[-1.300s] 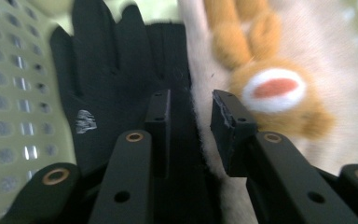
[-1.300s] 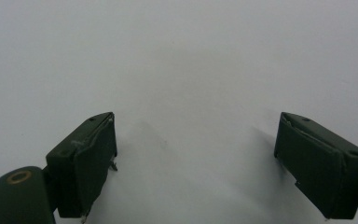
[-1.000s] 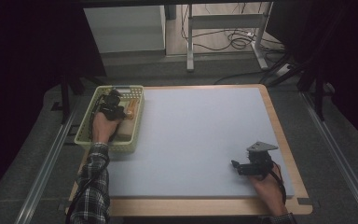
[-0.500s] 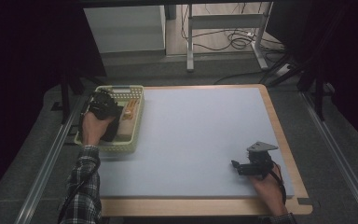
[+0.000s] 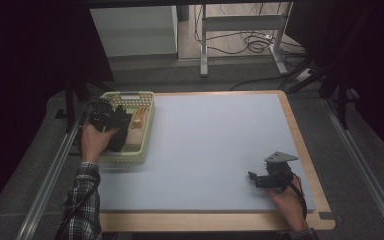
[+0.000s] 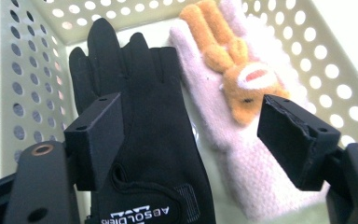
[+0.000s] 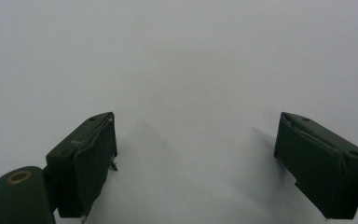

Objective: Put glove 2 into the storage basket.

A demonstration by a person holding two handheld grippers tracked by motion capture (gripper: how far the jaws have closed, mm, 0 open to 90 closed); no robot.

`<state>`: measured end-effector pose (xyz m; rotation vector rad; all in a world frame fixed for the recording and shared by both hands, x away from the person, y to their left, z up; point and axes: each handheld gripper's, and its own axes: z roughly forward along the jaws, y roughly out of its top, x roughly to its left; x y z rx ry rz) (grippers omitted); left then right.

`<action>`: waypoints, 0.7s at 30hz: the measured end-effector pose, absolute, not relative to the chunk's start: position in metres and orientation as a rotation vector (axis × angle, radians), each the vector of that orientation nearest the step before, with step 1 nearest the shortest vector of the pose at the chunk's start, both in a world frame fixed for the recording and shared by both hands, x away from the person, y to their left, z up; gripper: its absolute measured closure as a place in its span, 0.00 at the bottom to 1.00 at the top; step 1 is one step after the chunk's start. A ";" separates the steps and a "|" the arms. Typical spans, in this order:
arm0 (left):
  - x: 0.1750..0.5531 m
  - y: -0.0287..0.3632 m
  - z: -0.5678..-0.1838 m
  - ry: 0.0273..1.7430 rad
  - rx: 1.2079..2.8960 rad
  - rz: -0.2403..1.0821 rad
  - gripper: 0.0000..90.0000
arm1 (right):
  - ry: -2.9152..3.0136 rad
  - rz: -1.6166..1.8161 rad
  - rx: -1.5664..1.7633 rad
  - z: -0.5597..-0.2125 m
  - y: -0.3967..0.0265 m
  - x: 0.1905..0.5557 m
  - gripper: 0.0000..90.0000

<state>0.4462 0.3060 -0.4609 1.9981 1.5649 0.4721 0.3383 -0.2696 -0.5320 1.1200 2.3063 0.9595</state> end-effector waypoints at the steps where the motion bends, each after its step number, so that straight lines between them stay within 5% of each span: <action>1: 0.445 0.307 -0.461 1.559 1.997 0.469 0.24 | 2.306 0.959 1.120 -0.532 -0.270 0.338 0.14; 21: 0.412 0.313 -0.458 1.433 1.936 0.420 0.05 | 2.305 0.958 1.119 -0.532 -0.269 0.338 0.14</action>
